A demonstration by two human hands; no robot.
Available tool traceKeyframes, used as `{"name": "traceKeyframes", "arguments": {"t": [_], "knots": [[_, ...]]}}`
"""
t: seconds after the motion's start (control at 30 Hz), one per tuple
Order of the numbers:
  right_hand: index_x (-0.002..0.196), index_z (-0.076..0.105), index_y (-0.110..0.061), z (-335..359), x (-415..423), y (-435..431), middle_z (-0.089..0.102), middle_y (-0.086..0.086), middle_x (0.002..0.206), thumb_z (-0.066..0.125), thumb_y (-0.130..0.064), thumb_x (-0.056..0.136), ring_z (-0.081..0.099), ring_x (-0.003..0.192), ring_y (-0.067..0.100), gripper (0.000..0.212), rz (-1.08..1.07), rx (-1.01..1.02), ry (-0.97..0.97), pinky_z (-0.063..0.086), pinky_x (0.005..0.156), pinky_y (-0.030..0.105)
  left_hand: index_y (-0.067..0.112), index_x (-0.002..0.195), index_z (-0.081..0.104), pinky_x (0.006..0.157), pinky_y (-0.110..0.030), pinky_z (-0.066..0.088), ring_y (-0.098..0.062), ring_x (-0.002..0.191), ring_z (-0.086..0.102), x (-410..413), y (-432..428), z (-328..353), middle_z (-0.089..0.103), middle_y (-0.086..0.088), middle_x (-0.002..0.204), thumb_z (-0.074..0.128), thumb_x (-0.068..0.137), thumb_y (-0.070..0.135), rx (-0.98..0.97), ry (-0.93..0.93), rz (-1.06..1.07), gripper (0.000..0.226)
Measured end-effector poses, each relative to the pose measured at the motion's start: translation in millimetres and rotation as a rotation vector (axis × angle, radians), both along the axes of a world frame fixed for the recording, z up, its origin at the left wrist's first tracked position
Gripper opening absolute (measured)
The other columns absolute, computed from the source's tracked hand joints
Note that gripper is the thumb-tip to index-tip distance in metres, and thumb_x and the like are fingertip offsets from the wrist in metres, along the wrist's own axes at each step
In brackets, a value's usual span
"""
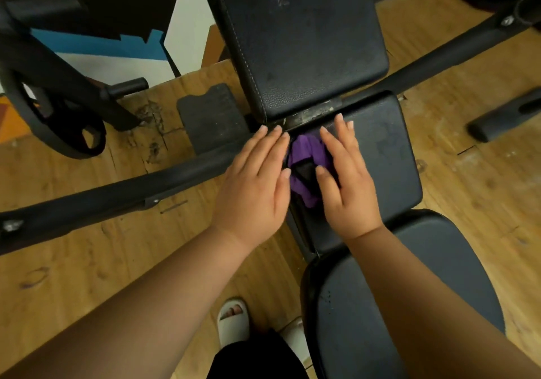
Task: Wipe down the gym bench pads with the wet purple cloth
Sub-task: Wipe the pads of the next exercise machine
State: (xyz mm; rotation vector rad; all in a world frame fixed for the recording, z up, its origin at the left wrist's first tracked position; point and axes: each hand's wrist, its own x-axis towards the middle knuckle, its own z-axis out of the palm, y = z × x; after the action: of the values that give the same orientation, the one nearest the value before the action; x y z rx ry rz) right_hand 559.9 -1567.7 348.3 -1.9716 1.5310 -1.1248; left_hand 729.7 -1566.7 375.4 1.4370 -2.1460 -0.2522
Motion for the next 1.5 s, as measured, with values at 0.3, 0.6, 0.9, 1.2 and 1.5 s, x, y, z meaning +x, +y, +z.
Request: {"name": "traceKeyframes", "arguments": {"t": [0.3, 0.6, 0.9, 1.2, 1.5], "knots": [[0.138, 0.047, -0.011, -26, -8, -2, 0.035, 0.001, 0.148, 0.032, -0.024, 0.1, 0.023, 0.145, 0.013, 0.043, -0.169, -0.009, -0.102, 0.017, 0.12, 0.042, 0.008, 0.145, 0.041, 0.121, -0.038, 0.012, -0.024, 0.145, 0.026, -35, -12, -32, 0.037, -0.009, 0.153, 0.048, 0.095, 0.027, -0.053, -0.094, -0.054, 0.054], [0.138, 0.045, -0.022, -17, 11, 1, 0.033, -0.003, 0.15, 0.033, -0.028, 0.101, 0.018, 0.148, 0.019, 0.04, -0.17, 0.023, -0.14, 0.008, 0.122, 0.04, 0.008, 0.15, 0.03, 0.116, -0.013, 0.016, -0.015, 0.145, 0.023, -9, -1, -23, 0.027, -0.007, 0.158, 0.035, 0.093, 0.021, 0.124, 0.204, 0.044, 0.058], [0.136, 0.048, -0.018, -20, 18, -3, 0.036, -0.003, 0.148, 0.031, -0.027, 0.1, 0.022, 0.146, 0.015, 0.04, -0.227, 0.014, -0.119, 0.01, 0.122, 0.035, 0.003, 0.122, 0.06, 0.099, -0.041, 0.044, -0.033, 0.115, 0.052, -55, -13, -28, 0.052, -0.018, 0.128, 0.05, 0.094, 0.034, 0.032, 0.417, 0.397, 0.043], [0.137, 0.048, -0.018, -17, 13, -8, 0.038, 0.001, 0.148, 0.033, -0.027, 0.101, 0.024, 0.146, 0.016, 0.04, -0.228, -0.008, -0.072, 0.02, 0.12, 0.042, 0.006, 0.135, 0.054, 0.107, -0.013, 0.032, -0.018, 0.128, 0.046, -23, -13, -37, 0.053, -0.017, 0.138, 0.051, 0.096, 0.019, 0.014, 0.548, 0.242, 0.041], [0.139, 0.047, -0.011, -28, 17, -11, 0.03, 0.004, 0.152, 0.02, -0.043, 0.103, 0.018, 0.146, 0.016, 0.055, -0.259, -0.046, 0.13, 0.01, 0.121, 0.033, 0.004, 0.144, 0.041, 0.114, -0.026, 0.029, -0.023, 0.142, 0.031, -49, -10, -32, 0.03, -0.021, 0.154, 0.048, 0.09, 0.046, 0.215, 0.669, 0.345, 0.069]]}}
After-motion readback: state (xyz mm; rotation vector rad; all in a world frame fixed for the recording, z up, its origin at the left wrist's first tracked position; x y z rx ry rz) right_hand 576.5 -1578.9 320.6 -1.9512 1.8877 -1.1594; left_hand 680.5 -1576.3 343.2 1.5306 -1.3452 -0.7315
